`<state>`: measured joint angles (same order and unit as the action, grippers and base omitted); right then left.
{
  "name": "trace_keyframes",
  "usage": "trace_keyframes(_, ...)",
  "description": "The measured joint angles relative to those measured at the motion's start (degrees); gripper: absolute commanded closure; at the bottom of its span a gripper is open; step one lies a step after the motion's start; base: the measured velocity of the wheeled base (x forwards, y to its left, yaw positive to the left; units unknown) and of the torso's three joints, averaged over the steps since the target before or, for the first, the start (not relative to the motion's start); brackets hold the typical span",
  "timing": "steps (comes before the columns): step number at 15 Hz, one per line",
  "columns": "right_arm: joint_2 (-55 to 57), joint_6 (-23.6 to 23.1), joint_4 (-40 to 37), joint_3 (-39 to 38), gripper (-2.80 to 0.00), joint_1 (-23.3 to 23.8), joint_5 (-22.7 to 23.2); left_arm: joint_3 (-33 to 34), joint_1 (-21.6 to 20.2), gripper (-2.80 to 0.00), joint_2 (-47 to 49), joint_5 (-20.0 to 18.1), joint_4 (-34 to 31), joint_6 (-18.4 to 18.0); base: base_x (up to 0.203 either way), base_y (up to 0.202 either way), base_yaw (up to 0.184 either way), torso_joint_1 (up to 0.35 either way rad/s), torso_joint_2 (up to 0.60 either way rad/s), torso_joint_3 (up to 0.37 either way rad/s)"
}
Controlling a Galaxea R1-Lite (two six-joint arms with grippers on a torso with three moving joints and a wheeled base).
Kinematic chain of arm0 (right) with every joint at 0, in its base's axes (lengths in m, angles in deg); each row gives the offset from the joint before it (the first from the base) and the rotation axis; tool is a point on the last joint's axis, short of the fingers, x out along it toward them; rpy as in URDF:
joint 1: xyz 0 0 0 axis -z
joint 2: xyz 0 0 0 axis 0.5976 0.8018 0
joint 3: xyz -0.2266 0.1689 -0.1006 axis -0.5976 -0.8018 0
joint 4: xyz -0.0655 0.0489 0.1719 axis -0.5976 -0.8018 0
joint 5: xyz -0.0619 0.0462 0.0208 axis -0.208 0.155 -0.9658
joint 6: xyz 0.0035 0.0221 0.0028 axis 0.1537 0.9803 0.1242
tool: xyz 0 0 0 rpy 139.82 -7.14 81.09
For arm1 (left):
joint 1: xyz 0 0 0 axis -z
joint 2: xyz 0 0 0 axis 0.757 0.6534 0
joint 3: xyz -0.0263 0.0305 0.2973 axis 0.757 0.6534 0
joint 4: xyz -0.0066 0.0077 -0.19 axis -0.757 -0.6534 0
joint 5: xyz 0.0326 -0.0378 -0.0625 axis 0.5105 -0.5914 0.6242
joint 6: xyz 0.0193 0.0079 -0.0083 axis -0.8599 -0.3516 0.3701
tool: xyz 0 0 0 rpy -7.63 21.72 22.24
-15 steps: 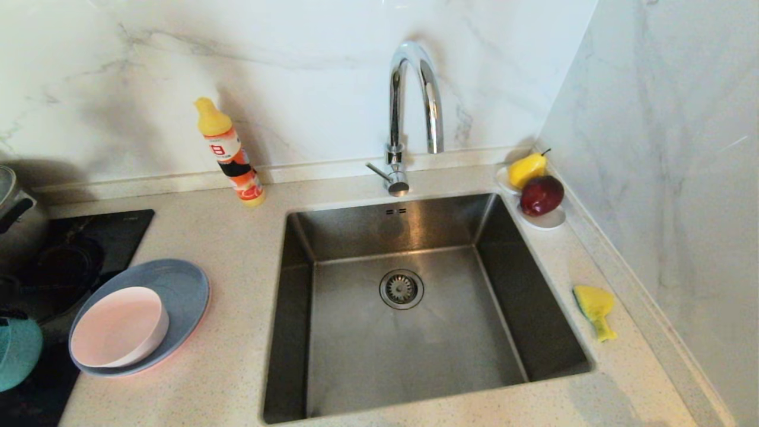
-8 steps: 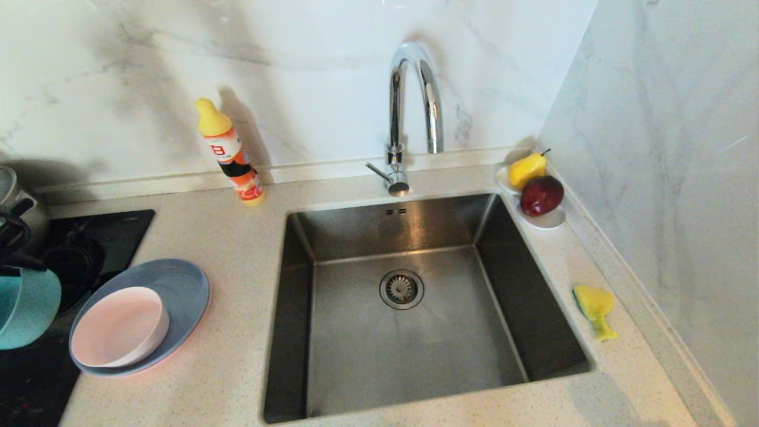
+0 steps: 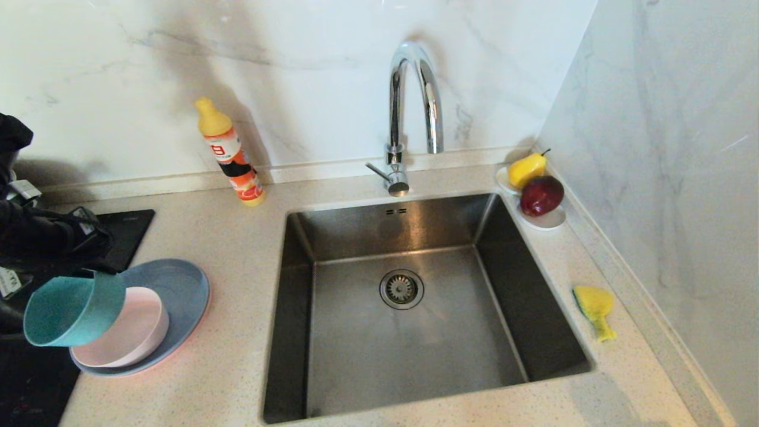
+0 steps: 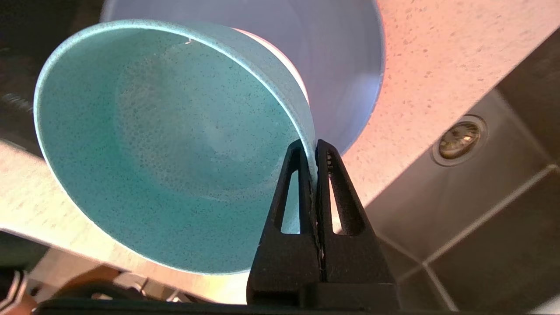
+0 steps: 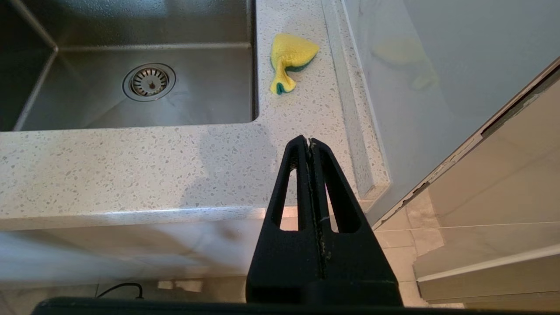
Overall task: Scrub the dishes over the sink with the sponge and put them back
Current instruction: Place the bowl on the bowl
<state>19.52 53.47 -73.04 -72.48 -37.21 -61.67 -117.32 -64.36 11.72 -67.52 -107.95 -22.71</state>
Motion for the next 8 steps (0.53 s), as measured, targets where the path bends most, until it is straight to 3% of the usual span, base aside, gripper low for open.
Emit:
trace_keyframes(3,0.0,-0.02,0.01,0.0,0.0,0.0,0.02,4.7,1.45,0.0,0.86,1.23,5.19,0.67,0.0,0.0,0.0,0.0,0.0,0.0)
trace_keyframes(8,0.0,-0.02,0.01,0.0,0.0,0.0,0.02,7.26,1.72,0.0,1.94,1.29,7.53,0.76,0.0,0.0,0.0,0.0,0.0,0.0)
